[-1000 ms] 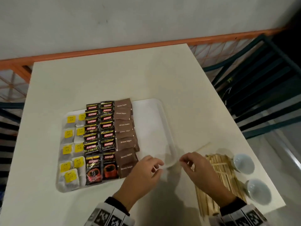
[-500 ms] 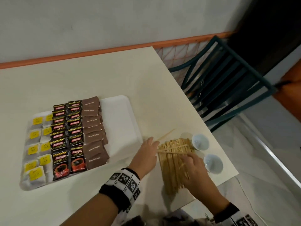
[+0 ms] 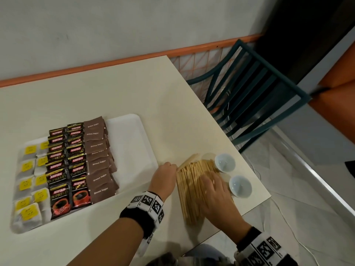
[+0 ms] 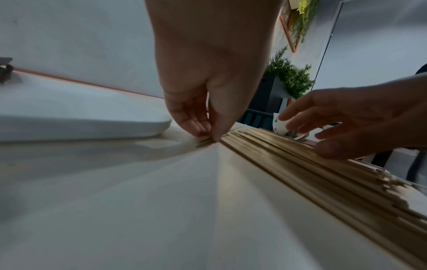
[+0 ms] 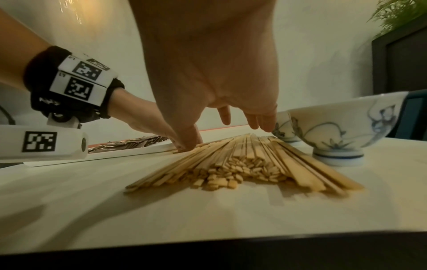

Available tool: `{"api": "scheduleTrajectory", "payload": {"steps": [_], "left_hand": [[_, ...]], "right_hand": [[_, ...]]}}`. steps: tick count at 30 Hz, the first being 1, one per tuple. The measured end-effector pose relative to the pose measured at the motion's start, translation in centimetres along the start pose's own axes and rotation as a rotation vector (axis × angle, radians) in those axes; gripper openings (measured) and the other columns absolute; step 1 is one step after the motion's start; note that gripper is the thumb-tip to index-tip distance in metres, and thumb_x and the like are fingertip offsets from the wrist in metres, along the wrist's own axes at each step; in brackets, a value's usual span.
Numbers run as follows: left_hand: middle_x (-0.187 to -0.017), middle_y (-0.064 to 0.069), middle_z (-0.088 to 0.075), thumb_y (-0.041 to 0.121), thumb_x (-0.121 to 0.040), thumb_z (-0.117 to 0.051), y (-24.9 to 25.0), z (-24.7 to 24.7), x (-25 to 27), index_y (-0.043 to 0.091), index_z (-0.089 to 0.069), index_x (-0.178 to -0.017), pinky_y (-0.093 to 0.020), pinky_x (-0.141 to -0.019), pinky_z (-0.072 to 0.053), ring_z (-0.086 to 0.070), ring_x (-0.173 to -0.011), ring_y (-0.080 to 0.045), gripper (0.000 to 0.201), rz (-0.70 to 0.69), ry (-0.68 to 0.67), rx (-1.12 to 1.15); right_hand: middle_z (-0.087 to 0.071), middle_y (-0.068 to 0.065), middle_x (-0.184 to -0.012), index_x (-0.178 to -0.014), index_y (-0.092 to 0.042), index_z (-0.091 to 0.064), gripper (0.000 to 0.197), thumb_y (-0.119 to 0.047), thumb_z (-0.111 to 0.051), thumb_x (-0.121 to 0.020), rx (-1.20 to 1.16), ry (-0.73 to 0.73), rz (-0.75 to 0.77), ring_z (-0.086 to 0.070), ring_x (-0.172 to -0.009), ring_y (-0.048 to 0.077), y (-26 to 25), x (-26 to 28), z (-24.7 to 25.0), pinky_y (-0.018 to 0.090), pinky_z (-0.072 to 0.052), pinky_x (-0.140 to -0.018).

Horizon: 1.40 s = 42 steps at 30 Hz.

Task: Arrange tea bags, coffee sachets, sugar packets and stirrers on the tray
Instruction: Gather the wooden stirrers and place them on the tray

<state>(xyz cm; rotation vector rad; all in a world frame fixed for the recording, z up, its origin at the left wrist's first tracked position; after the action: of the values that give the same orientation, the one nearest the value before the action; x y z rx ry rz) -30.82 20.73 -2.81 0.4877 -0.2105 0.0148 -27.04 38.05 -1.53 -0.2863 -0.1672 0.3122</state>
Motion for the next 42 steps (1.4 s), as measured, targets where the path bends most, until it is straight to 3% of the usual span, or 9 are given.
{"api": "scheduleTrajectory", "payload": {"steps": [8, 12, 18, 21, 25, 27, 31, 36, 42], "left_hand": [[-0.112, -0.011, -0.054, 0.012, -0.096, -0.037, 0.3, 0.2, 1.0, 0.005, -0.052, -0.114, -0.025, -0.075, -0.042, -0.057, -0.094, -0.023, 0.024, 0.088, -0.026, 0.021], [-0.118, -0.009, -0.044, 0.012, -0.095, -0.038, 0.2, 0.7, 1.7, 0.003, -0.051, -0.119, -0.022, -0.075, -0.041, -0.057, -0.096, -0.023, 0.028, 0.200, -0.109, 0.170], [-0.075, 0.000, -0.054, 0.010, -0.091, -0.047, 0.4, 0.6, 2.7, 0.007, -0.060, -0.083, -0.016, -0.051, -0.037, -0.051, -0.065, -0.013, 0.015, 0.284, -0.241, 0.339], [-0.066, -0.002, -0.058, 0.008, -0.084, -0.053, 0.7, 0.4, 2.6, 0.012, -0.053, -0.066, -0.021, -0.050, -0.042, -0.054, -0.059, -0.015, 0.018, 0.322, -0.258, 0.472], [-0.071, -0.007, -0.061, 0.007, -0.084, -0.050, 0.9, 0.3, 2.4, 0.008, -0.060, -0.077, -0.029, -0.058, -0.046, -0.055, -0.064, -0.018, 0.013, 0.345, -0.243, 0.595], [-0.066, -0.003, -0.056, 0.005, -0.087, -0.047, 0.9, 0.4, 2.5, 0.012, -0.056, -0.073, -0.021, -0.054, -0.040, -0.051, -0.061, -0.016, 0.018, 0.348, -0.233, 0.633], [-0.078, -0.005, -0.055, 0.005, -0.089, -0.040, 0.7, 0.0, 2.6, 0.010, -0.053, -0.089, -0.028, -0.064, -0.045, -0.053, -0.072, -0.018, 0.014, 0.400, -0.262, 0.737], [-0.084, -0.004, -0.054, 0.004, -0.090, -0.033, 0.8, 0.1, 2.7, 0.012, -0.051, -0.105, -0.025, -0.065, -0.044, -0.050, -0.073, -0.015, 0.025, 0.424, -0.307, 0.808], [-0.088, -0.004, -0.052, 0.008, -0.093, -0.032, 1.2, 0.0, 2.7, 0.008, -0.042, -0.122, -0.021, -0.059, -0.041, -0.049, -0.076, -0.014, 0.031, 0.499, -0.345, 0.859]], "right_hand": [[-0.013, 0.019, -0.152, -0.146, -0.018, -0.006, 0.096, -0.074, -0.040, -0.077, 0.007, -0.151, -0.203, -0.012, -0.142, 0.037, -0.2, -0.6, -0.9, 0.046, -0.014, -0.115], [0.002, 0.019, -0.154, -0.146, -0.025, 0.005, 0.102, -0.080, -0.038, -0.072, -0.034, -0.205, -0.297, -0.004, -0.143, 0.038, -0.6, -1.1, -1.1, 0.052, -0.016, -0.114], [-0.016, 0.022, -0.147, -0.144, -0.023, 0.002, 0.115, -0.090, -0.033, -0.057, -0.008, -0.184, -0.289, -0.019, -0.137, 0.038, -1.2, -1.9, -2.1, 0.050, -0.022, -0.112], [-0.042, 0.023, -0.130, -0.139, -0.022, -0.012, 0.101, -0.081, -0.035, -0.061, -0.030, -0.045, -0.232, -0.044, -0.120, 0.040, -2.3, -2.4, -2.6, 0.052, -0.040, -0.097], [-0.034, 0.011, -0.132, -0.146, -0.022, -0.006, 0.091, -0.053, -0.059, -0.079, -0.210, -0.137, -0.292, -0.035, -0.124, 0.028, -3.1, -2.9, -1.9, 0.043, -0.034, -0.103], [-0.037, 0.013, -0.128, -0.146, -0.019, -0.005, 0.088, -0.040, -0.062, -0.082, -0.294, -0.121, -0.279, -0.039, -0.119, 0.029, -3.0, -3.3, -1.6, 0.042, -0.036, -0.101], [-0.053, 0.014, -0.116, -0.142, -0.017, -0.013, 0.077, -0.022, -0.062, -0.082, -0.418, -0.121, -0.266, -0.055, -0.105, 0.028, -3.0, -4.0, -2.2, 0.040, -0.049, -0.090], [-0.061, 0.008, -0.103, -0.112, -0.011, -0.039, 0.043, -0.026, -0.064, -0.080, -0.305, -0.166, -0.262, -0.061, -0.092, 0.026, -3.9, -4.6, -2.4, 0.035, -0.053, -0.076], [-0.060, 0.007, -0.104, -0.108, -0.011, -0.040, 0.029, -0.025, -0.056, -0.089, -0.211, -0.136, -0.188, -0.061, -0.090, 0.023, -4.9, -4.7, -2.2, 0.032, -0.054, -0.079]]}}
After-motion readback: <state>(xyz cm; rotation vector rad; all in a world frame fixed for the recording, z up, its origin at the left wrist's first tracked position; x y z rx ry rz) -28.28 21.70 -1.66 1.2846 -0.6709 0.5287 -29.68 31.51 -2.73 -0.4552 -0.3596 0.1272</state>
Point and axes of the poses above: each hand's wrist, its own x-axis away from the middle knuckle, its own z-axis out of the back of the hand, y = z × x, the point moved 2 cm from there along -x, towards the middle knuckle
